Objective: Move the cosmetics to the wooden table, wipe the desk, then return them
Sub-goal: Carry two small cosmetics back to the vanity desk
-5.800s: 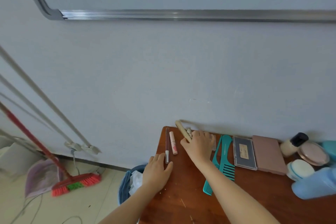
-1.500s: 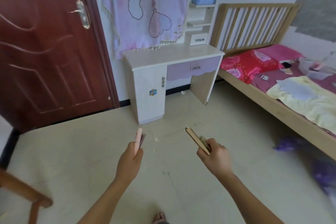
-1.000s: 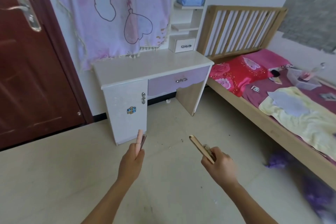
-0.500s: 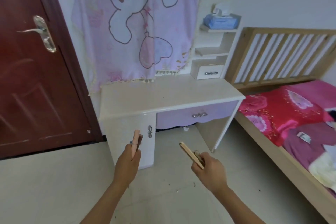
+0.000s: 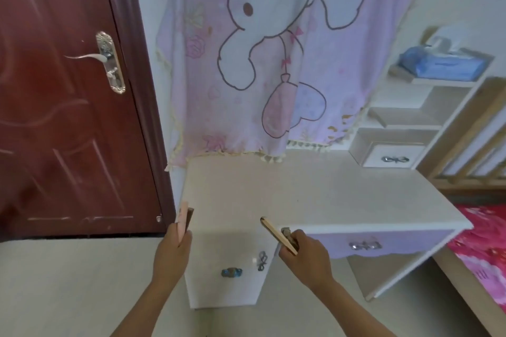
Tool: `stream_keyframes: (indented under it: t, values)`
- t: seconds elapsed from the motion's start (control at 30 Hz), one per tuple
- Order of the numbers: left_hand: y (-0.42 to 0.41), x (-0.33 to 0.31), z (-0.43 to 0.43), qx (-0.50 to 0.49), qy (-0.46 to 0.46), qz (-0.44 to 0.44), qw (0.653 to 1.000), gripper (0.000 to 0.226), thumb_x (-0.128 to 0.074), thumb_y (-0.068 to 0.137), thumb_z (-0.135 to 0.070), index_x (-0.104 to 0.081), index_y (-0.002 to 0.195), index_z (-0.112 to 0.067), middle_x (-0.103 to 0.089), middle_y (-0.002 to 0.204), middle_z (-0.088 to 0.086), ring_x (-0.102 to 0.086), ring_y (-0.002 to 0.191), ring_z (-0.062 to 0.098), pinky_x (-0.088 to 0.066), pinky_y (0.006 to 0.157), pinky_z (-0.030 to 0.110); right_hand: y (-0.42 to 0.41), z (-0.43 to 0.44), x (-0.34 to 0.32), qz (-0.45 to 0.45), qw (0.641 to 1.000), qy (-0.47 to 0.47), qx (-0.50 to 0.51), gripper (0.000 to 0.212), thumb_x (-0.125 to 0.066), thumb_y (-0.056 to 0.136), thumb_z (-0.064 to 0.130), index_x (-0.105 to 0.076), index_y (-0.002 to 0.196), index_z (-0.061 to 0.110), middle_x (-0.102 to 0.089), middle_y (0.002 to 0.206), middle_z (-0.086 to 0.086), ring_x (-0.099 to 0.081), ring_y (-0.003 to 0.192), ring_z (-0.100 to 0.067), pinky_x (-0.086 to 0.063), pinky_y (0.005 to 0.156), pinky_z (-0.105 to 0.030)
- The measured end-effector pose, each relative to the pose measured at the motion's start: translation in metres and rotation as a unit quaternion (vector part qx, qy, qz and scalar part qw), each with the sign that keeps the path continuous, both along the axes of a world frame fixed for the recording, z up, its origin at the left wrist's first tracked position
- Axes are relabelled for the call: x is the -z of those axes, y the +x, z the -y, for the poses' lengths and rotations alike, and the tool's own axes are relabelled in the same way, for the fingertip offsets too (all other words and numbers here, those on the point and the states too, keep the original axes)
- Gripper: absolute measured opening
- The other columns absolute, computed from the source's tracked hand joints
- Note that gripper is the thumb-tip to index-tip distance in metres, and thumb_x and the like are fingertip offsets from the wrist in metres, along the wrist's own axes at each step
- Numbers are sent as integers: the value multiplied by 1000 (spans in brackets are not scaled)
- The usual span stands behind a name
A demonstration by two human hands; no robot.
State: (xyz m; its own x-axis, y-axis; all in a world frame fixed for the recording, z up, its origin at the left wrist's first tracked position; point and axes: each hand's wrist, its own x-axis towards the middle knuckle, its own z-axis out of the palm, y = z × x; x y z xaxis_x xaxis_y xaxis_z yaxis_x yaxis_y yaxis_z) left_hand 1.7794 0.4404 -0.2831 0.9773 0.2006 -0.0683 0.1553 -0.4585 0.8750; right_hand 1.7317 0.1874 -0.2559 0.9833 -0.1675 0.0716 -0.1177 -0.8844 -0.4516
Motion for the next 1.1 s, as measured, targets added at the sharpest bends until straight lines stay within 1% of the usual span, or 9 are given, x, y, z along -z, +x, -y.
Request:
stream_keyframes:
  t: [0.13, 0.23, 0.3, 0.4, 0.53, 0.7, 0.83, 1.03, 1.1]
  values:
    - [65, 0, -7, -2, -4, 3, 1000, 11, -47, 92, -12, -44, 83, -8, -45, 62, 7, -43, 53, 21, -29, 50, 32, 77, -20, -12, 12, 999, -12, -30, 25, -45, 68, 36, -24, 57, 29, -31, 47, 11, -35, 44, -13, -17, 42, -15]
    - [96, 12, -9, -9, 13, -24, 1000, 6, -46, 92, -13, -46, 89, -7, -46, 62, 6, -45, 54, 20, -30, 49, 30, 111, -35, 4, 36, 998, 1, -56, 19, -45, 63, 39, -35, 61, 24, -33, 46, 10, -36, 42, -17, -15, 41, -13]
    - [106, 24, -7, -1, 29, -43, 999, 10, -46, 92, -13, -48, 98, -5, -46, 62, 4, -45, 55, 16, -29, 48, 28, 122, -42, 21, -22, 998, 2, -64, 23, -40, 64, 43, -39, 68, 21, -43, 55, 5, -43, 52, -19, -19, 45, -13]
    - [117, 37, -3, -7, 30, -68, 997, 16, -46, 92, -12, -50, 103, -3, -45, 62, 1, -44, 54, 15, -29, 48, 29, 138, -39, 37, -77, 995, -14, -68, 16, -37, 67, 43, -30, 66, 29, -38, 56, 10, -45, 62, -19, -22, 47, -12]
    - [139, 40, 2, 2, 41, -99, 994, 5, -44, 93, -13, -47, 93, -9, -45, 65, 5, -44, 56, 18, -31, 52, 30, 167, -30, 32, -81, 995, -15, -62, 19, -53, 80, 33, -37, 77, 25, -45, 61, 5, -46, 62, -17, -27, 47, -17]
    - [187, 32, 10, -6, 86, -107, 991, 4, -43, 93, -15, -44, 92, -11, -49, 71, 6, -44, 59, 19, -29, 52, 30, 220, -21, 28, -82, 995, 14, -59, 12, -56, 82, 28, -48, 88, 21, -46, 61, 10, -49, 60, -17, -32, 55, -23]
    - [228, 25, 24, 1, 136, -116, 984, 14, -43, 92, -13, -48, 103, -7, -54, 92, 14, -47, 72, 24, -36, 61, 34, 257, -16, 34, -94, 994, 27, -55, 16, -54, 81, 29, -40, 83, 22, -53, 70, 4, -49, 62, -18, -32, 57, -24]
    - [279, 37, 47, 25, 222, -137, 965, 30, -39, 93, -13, -46, 122, -10, -36, 76, -2, -53, 85, 28, -43, 73, 38, 298, 2, 47, -117, 991, 50, -50, 16, -53, 80, 30, -42, 78, 18, -53, 66, 2, -49, 59, -19, -31, 49, -23]
    - [294, 46, 54, 17, 251, -147, 957, 29, -39, 94, -15, -44, 121, -6, -42, 84, 2, -56, 85, 32, -45, 71, 40, 306, 8, 52, -119, 989, 65, -52, 19, -51, 79, 34, -40, 73, 20, -51, 62, 3, -48, 57, -19, -28, 47, -18]
